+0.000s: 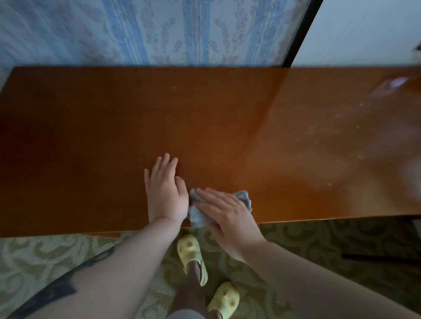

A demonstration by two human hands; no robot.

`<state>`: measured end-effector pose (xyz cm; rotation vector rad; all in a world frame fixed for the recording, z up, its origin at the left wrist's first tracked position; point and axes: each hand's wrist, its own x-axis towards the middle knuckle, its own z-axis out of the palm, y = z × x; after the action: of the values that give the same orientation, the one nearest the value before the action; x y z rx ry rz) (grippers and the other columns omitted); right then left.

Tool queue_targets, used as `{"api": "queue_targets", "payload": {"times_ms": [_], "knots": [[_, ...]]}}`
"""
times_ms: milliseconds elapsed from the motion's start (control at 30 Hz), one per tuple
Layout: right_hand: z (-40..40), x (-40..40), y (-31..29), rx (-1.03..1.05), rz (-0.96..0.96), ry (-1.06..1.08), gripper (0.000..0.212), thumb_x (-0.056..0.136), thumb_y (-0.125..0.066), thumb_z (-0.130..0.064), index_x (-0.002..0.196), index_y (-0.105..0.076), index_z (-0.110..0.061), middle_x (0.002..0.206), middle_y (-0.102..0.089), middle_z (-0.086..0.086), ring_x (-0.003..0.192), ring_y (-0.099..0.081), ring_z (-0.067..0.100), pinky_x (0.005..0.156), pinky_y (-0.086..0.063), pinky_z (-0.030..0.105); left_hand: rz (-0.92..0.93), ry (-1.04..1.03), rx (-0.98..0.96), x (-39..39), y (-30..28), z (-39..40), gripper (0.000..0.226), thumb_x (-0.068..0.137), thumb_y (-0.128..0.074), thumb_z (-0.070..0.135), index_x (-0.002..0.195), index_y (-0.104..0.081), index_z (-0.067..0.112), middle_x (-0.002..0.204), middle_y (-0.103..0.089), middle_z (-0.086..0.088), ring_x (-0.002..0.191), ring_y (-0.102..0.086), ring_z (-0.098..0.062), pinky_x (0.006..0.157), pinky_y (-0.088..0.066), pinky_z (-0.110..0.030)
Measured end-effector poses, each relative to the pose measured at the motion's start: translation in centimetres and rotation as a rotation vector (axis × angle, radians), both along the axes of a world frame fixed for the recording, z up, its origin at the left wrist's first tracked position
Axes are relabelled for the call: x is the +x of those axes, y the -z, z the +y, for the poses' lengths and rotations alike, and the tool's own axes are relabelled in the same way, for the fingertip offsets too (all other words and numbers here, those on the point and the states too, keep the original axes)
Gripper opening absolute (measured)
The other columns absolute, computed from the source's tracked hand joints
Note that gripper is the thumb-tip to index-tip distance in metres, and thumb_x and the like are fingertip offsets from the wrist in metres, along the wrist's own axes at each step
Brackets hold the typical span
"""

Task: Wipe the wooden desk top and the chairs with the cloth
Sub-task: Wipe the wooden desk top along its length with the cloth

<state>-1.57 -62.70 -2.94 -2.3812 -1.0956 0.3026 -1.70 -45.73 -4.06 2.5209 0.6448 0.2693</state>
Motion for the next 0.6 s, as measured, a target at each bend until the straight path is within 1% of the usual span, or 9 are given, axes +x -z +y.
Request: {"api": "queue_targets", "payload": {"times_ms": [67,100,167,233,333,400,467,533,600], "knots": [[-2.2,1.2,-0.9,0.019,0.024,-0.124,0.047,0.088,-0.057,-0.010,0.133,-0.057,-0.025,0.146,-0.045,-0.013,0.136,-0.036,0.006,0.116,-0.022,0.028,-0.006,0.014,-0.017,-0.2,-0.1,0.0,0.044,0.097,-0.040,0.010,0.140,-0.047,0.015,0.153,-0.036,-0.002,0.145,-0.020,-0.014,0.121,-0.002,-0.038],[-3.2,2.2,-1.2,0.041,0.007,-0.080,0.049,0.086,-0.059,-0.004,0.131,-0.059,-0.023,0.144,-0.047,-0.012,0.135,-0.038,0.006,0.115,-0.026,0.030,-0.009,0.018,-0.025,-0.2,-0.1,0.0,0.044,0.097,-0.041,0.009,0.139,-0.047,0.015,0.153,-0.036,-0.001,0.145,-0.020,-0.014,0.121,-0.002,-0.038],[-4.7,4.7,-1.3,0.088,-0.056,0.252,0.049,0.086,-0.061,0.000,0.131,-0.060,-0.019,0.144,-0.048,-0.007,0.134,-0.039,0.011,0.113,-0.032,0.035,-0.010,0.013,-0.034,-0.2,0.0,0.1,0.043,0.097,-0.041,0.010,0.139,-0.047,0.016,0.153,-0.036,-0.001,0.146,-0.019,-0.013,0.121,-0.002,-0.039],[-4.7,6.2,-1.0,0.015,-0.080,0.631,0.043,0.093,-0.058,-0.010,0.134,-0.056,-0.019,0.148,-0.043,-0.005,0.137,-0.033,0.017,0.114,-0.028,0.037,0.001,0.014,-0.030,-0.2,0.0,0.0,0.043,0.098,-0.040,0.012,0.140,-0.047,0.017,0.153,-0.035,0.000,0.146,-0.019,-0.013,0.121,-0.001,-0.040],[-2.0,5.3,0.3,-0.113,-0.046,0.881,0.044,0.099,-0.049,-0.022,0.143,-0.046,-0.023,0.154,-0.034,-0.006,0.142,-0.026,0.018,0.118,-0.018,0.036,0.007,0.013,-0.029,-0.1,0.0,0.0,0.043,0.099,-0.038,0.016,0.141,-0.045,0.019,0.154,-0.033,0.001,0.146,-0.016,-0.012,0.121,0.002,-0.038],[0.8,3.4,0.9,-0.110,-0.089,0.847,0.046,0.096,-0.052,-0.019,0.142,-0.046,-0.022,0.153,-0.036,-0.004,0.141,-0.030,0.020,0.117,-0.015,0.034,0.015,0.011,-0.018,-0.2,0.1,0.1,0.043,0.100,-0.036,0.019,0.142,-0.043,0.020,0.155,-0.032,0.002,0.147,-0.014,-0.011,0.121,0.004,-0.037],[3.3,0.7,1.2,-0.086,-0.118,0.684,0.049,0.092,-0.055,-0.015,0.140,-0.050,-0.021,0.150,-0.041,-0.003,0.140,-0.034,0.020,0.116,-0.016,0.034,0.011,0.006,-0.028,-0.1,0.2,0.1,0.042,0.101,-0.034,0.021,0.142,-0.044,0.021,0.154,-0.032,0.003,0.146,-0.014,-0.010,0.120,0.006,-0.035],[4.7,-1.6,0.8,-0.053,-0.057,0.479,0.051,0.091,-0.054,-0.014,0.141,-0.049,-0.022,0.149,-0.041,-0.006,0.141,-0.031,0.015,0.117,-0.015,0.032,-0.012,0.015,-0.079,-0.3,-0.1,0.4,0.041,0.101,-0.034,0.020,0.140,-0.047,0.020,0.153,-0.035,0.004,0.146,-0.015,-0.009,0.119,0.007,-0.032],[4.5,-2.0,-0.8,-0.059,0.049,0.246,0.050,0.091,-0.058,-0.015,0.139,-0.050,-0.028,0.148,-0.040,-0.013,0.141,-0.025,0.004,0.116,-0.008,0.021,-0.033,0.085,-0.142,-0.7,-0.2,1.1,0.039,0.101,-0.035,0.018,0.137,-0.051,0.019,0.152,-0.037,0.003,0.145,-0.018,-0.010,0.120,0.004,-0.031]]}}
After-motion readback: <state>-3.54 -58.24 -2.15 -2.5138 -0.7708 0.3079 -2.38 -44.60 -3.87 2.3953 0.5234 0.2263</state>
